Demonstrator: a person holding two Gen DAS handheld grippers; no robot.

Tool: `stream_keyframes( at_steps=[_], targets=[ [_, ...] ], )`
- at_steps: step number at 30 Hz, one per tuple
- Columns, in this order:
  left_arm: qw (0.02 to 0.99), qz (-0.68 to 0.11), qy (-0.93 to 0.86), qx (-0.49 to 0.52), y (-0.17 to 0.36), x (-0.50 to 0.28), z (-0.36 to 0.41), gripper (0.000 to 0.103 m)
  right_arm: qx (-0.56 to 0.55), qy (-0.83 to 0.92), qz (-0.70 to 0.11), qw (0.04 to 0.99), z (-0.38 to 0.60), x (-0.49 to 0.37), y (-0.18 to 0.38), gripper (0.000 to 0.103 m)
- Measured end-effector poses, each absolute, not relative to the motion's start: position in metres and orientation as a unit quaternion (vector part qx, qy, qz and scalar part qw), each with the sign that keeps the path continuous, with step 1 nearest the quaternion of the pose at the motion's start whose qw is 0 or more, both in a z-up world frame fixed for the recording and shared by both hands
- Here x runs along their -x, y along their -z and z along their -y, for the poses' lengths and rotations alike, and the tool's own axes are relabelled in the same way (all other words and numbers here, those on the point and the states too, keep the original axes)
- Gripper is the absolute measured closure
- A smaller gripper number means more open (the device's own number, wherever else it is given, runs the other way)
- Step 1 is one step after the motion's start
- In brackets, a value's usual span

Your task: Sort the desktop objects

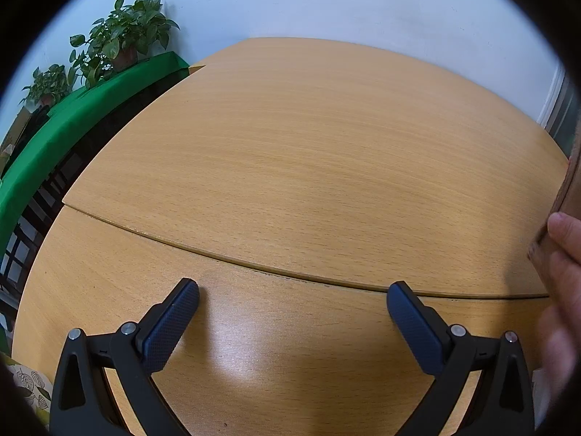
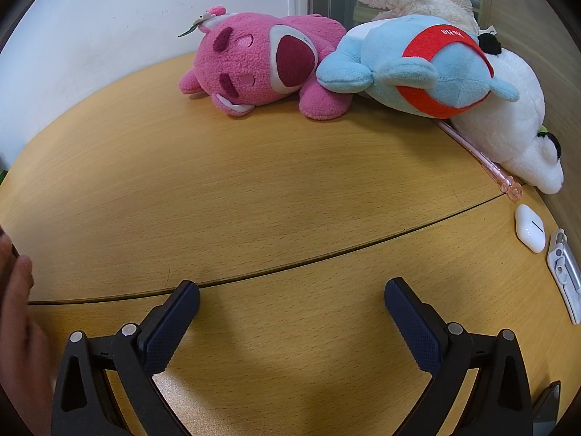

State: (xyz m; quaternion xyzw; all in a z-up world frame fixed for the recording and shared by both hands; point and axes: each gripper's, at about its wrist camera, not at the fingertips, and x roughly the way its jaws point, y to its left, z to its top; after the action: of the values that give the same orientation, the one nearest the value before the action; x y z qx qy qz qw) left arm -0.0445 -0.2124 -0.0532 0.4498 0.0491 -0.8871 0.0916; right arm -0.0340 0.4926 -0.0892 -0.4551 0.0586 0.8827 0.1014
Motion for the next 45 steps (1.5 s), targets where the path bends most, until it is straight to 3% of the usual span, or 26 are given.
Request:
stream_keyframes(
  at_steps=[45],
  targets=[
    [0.090, -0.049, 0.887, -0.450, 0.0536, 0.0462, 0.2128, 0.000, 0.455, -0.883, -0.060, 0.103, -0.4955, 0.0365, 0.0945, 0.000]
  ],
)
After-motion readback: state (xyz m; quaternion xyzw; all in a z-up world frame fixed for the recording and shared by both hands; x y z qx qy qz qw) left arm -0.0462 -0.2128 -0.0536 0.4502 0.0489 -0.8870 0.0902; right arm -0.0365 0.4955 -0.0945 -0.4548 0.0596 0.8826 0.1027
